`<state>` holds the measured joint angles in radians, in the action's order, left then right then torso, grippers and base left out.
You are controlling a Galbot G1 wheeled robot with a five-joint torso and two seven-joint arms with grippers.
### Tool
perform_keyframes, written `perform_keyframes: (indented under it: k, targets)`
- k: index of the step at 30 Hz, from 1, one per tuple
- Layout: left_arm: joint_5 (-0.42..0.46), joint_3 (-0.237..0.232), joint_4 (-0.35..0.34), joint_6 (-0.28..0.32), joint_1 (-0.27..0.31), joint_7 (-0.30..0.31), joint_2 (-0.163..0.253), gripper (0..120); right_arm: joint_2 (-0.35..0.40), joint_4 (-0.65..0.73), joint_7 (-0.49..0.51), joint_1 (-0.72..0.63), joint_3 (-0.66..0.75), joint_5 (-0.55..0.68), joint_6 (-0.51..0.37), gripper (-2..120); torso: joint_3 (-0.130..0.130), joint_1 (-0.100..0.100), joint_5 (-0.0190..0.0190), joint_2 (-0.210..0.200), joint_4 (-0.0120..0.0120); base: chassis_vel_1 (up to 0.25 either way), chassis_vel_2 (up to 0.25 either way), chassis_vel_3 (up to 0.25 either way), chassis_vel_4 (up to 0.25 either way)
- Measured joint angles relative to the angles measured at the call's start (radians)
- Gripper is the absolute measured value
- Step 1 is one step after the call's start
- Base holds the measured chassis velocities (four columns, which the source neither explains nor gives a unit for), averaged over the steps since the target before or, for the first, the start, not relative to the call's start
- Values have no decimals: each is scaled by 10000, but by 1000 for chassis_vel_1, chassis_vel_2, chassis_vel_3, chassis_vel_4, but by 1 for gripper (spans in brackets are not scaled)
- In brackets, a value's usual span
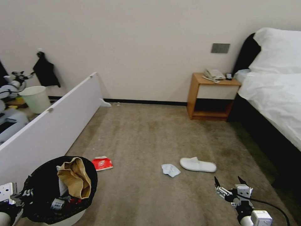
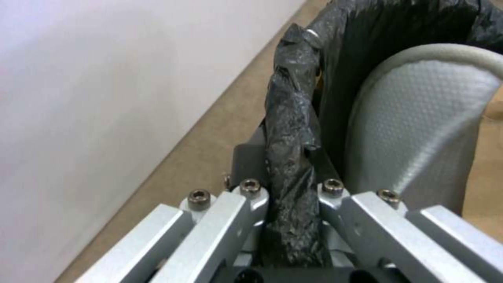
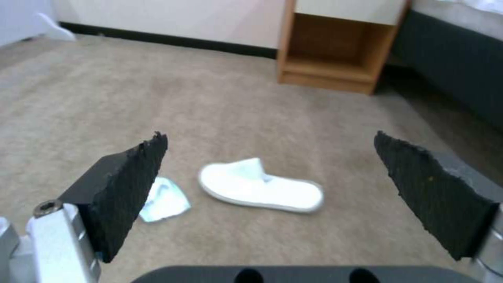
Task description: Pick up the trash bin, then pick up the garbage from the floor and place it into the trash bin.
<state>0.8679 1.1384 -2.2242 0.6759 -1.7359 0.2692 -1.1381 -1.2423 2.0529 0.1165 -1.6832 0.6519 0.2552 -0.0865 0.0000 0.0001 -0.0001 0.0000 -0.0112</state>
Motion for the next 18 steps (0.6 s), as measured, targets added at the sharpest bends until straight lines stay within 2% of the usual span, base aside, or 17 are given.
perform_keyframes:
  k: [10,15,17,18]
  targets:
    - [-4,-41,24,-45,6,2,-15,4,15,-44,0,53,-31,19,-9,100,0,0,0,0,2,125,108,109,109]
    - [-41,-63,29,-105,3,29,-46,4,28,-57,-10,86,-49,17,-9,100,0,0,1,-1,10,104,98,97,110]
    - [-51,-70,30,-106,11,50,-53,4,29,-61,-16,92,-53,10,-9,100,0,0,0,0,9,25,44,82,45]
    - [-53,-83,29,-106,29,90,-66,4,29,-65,-29,96,-66,-11,-10,100,0,0,1,0,-3,0,0,0,0]
